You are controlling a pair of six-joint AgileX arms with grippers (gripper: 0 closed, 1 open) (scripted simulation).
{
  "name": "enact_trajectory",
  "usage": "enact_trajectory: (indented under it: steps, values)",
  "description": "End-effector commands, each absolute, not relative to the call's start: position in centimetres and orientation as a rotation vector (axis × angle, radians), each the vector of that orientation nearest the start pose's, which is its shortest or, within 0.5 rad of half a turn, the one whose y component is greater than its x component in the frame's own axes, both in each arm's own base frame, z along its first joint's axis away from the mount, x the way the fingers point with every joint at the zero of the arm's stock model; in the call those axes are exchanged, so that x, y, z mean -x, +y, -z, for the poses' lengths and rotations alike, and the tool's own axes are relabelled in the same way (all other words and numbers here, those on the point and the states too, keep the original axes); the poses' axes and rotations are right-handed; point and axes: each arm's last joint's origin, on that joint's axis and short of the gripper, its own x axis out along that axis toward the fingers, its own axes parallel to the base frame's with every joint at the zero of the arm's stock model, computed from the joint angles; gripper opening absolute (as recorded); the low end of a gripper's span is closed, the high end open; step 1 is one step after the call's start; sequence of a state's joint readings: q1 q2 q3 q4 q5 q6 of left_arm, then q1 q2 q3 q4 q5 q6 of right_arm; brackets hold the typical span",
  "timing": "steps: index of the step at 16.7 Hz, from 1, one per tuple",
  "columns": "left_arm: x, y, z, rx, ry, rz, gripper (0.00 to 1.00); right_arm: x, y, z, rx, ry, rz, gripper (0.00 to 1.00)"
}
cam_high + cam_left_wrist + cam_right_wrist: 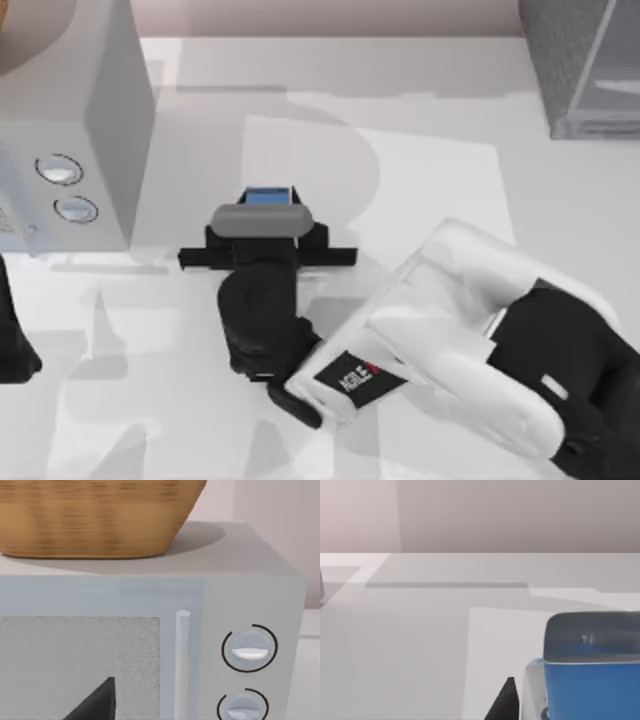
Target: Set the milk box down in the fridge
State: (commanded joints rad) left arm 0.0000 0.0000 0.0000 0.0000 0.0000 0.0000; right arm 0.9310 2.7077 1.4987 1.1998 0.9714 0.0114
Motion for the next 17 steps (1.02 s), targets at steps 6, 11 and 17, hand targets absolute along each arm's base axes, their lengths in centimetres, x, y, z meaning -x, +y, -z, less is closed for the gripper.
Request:
enact_trajectory:
  steps: [6,11,17]
  values:
    - [-10.6,-0.1,-16.0,0.0,0.0,0.0,1.0,-31.0,38.4,-0.2,0.0,0.0,0.01,0.0]
    - [-10.6,-0.1,-16.0,0.0,0.0,0.0,1.0,-30.9,38.6,-0.3,-0.002,-0.001,0.007,0.0]
    - [-10.6,-0.1,-16.0,0.0,0.0,0.0,1.0,-31.6,39.0,-7.2,-0.013,-0.006,0.015,0.0]
